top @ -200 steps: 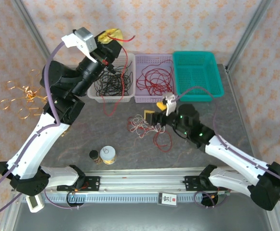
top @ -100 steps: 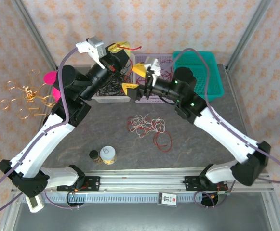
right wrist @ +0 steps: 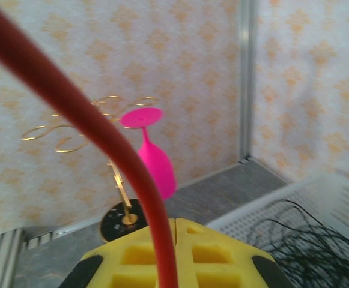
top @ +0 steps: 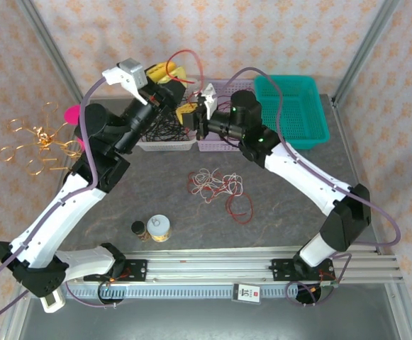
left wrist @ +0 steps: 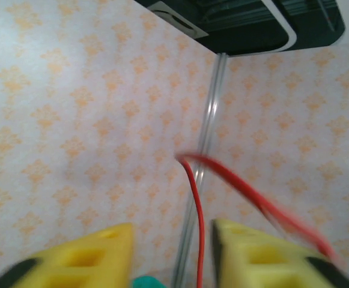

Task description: Untangle the cables

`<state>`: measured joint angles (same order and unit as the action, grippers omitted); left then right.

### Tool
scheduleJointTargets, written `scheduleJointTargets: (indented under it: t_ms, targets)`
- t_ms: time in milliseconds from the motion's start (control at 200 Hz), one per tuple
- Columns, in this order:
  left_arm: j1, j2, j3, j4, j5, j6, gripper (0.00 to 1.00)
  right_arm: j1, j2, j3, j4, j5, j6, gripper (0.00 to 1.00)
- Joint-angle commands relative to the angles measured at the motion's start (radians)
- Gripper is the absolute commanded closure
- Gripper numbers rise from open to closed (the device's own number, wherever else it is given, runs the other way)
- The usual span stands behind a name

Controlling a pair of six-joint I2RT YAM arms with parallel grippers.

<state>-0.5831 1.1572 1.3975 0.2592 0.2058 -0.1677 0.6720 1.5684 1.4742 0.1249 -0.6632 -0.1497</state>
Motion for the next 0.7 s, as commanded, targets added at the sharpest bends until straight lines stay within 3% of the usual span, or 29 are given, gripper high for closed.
scheduleJointTargets:
  t_ms: [0,65,145,215,481,591,696]
  targets:
    - [-0.003,-0.064,-0.107,0.081,-0.034,0.001,0.43,-0.067,-0.001,0.098,-0.055,0.126,0.032,1.0]
    - [-0.003,-0.115,-0.205,0.127,-0.023,-0.024,0.33,-0.108,0.033,0.187,-0.121,0.181,0.029,1.0]
    - [-0.003,-0.173,-0.304,0.11,-0.024,-0.041,0.29,-0.146,0.113,0.324,-0.207,0.275,-0.011,1.0]
    - [-0.003,-0.224,-0.38,0.059,-0.039,-0.054,0.3,-0.174,0.207,0.443,-0.266,0.343,-0.038,1.0]
    - [-0.003,-0.448,-0.614,-0.091,-0.094,-0.145,0.36,-0.23,0.671,0.925,-0.471,0.392,0.005,1.0]
    - [-0.003,-0.494,-0.644,-0.142,-0.113,-0.165,0.37,-0.23,0.793,1.013,-0.492,0.392,0.061,1.0]
    - [-0.003,-0.498,-0.654,-0.166,-0.112,-0.162,0.37,-0.231,0.83,0.965,-0.462,0.36,0.115,1.0]
